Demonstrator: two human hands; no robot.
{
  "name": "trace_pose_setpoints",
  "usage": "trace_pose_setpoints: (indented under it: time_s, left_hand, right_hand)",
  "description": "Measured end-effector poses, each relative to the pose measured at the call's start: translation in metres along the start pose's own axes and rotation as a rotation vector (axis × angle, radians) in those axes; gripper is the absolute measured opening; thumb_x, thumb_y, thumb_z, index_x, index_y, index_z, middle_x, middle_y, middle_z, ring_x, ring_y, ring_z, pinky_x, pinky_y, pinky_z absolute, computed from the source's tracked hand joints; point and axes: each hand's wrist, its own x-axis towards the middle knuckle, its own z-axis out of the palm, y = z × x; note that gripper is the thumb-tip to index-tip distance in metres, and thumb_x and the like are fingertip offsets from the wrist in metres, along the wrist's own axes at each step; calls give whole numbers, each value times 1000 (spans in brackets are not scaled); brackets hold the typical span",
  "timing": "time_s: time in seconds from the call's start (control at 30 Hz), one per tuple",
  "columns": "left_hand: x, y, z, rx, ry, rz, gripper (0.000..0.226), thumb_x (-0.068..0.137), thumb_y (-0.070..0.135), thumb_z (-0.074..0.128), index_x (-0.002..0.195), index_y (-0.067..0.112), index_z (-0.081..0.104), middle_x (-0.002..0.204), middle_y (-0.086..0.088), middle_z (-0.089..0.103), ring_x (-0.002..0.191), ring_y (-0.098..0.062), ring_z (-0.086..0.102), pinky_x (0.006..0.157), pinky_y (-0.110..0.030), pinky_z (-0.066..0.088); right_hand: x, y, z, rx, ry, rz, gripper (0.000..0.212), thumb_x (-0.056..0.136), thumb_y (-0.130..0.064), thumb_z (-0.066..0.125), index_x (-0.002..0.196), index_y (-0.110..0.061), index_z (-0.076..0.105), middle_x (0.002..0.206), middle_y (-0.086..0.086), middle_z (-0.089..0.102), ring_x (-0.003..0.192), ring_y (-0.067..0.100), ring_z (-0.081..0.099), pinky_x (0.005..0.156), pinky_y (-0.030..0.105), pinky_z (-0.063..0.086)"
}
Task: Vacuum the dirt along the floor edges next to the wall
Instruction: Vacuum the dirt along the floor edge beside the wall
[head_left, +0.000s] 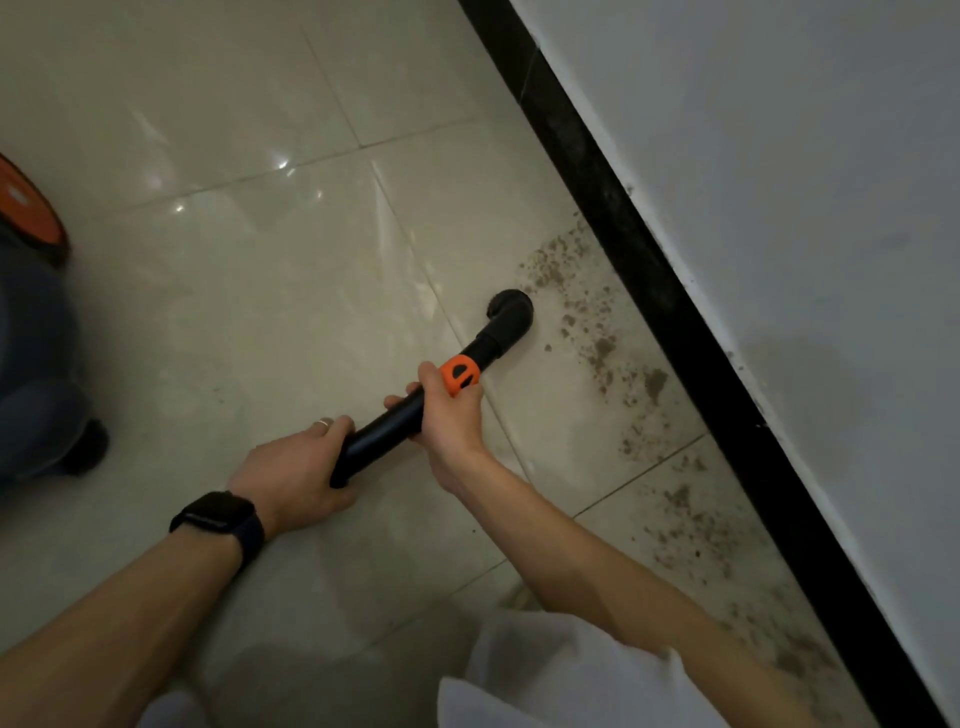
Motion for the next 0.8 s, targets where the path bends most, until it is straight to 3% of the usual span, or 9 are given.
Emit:
trace_pose_setpoints:
  time_s: [0.17,0.47,0.8]
  left_hand:
    - [-7,17,18,-11,139,136,59,97,38,51,148,19,29,129,-5,56,104,-28,61,77,-36,47]
    - [12,33,24,-82,182,95,55,97,35,51,145,18,29,126,-6,57,100,-27,62,74,-38,51]
    - [31,42,20,-81,248,85,51,97,31,49,142,18,30,118,-6,58,90,-25,60,67,-36,49]
  right_hand:
    - [-3,7,-16,47,-2,-7,47,104,-25,60,139,-5,35,92,6,62,75,21,75,67,38,61]
    - [12,-14,-20,-20,14,-39,41,103,-21,60,135,-10,37,92,7,62,68,18,73,70,40,63]
    - [26,-33,-19,-62,-1,-59,50,102,-21,60,143,-5,37,87,4,62,72,20,74,64,37,61]
